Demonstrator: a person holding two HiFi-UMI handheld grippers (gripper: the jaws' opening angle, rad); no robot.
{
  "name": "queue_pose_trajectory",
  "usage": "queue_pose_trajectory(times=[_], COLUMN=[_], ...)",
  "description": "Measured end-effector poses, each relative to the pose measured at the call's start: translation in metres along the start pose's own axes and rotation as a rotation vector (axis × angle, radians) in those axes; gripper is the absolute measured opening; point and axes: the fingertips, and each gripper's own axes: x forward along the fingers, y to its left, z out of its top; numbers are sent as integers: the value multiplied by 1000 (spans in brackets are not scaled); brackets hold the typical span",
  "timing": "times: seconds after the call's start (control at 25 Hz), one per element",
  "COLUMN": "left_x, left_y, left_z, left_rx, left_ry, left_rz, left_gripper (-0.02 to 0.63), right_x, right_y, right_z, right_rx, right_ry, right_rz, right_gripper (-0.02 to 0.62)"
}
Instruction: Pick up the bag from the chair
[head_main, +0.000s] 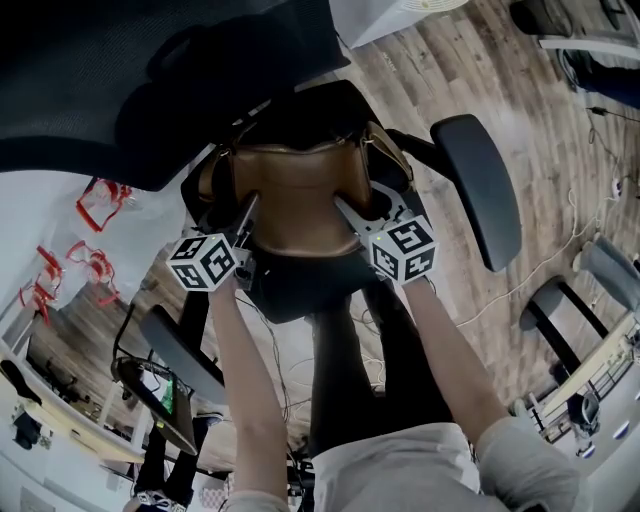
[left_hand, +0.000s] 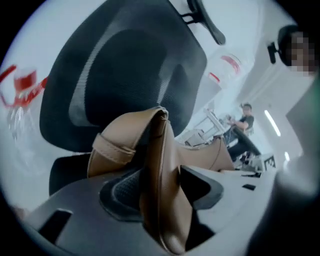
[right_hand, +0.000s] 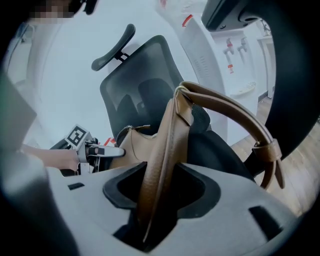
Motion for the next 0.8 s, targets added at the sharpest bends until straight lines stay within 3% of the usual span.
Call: queue_pose_trajectory(times=[0.08,0.2,0.32,0.6,0.8], left_x=[3,8,9,-4,-21], left_y=[-3,-3,-5,-19,-35], left_z=[2,1,0,2,4], left_rx=[98,105,153,170,186], left_ry=[40,57,70,-4,-56], left_rz=[12,3,49,132,162], left_gripper=[212,199,170,138,129], right_x=[0,1,2,-1,-13], right_y=[0,-2,-3,-9,-2], right_z=[2,0,-1,-8,0], right_rx=[-9,3,18,27,35], right_ry=[-9,-11,-5,64,72], right_rz=[2,-6,-16,-68,-27], right_gripper=[179,175,172,169,149])
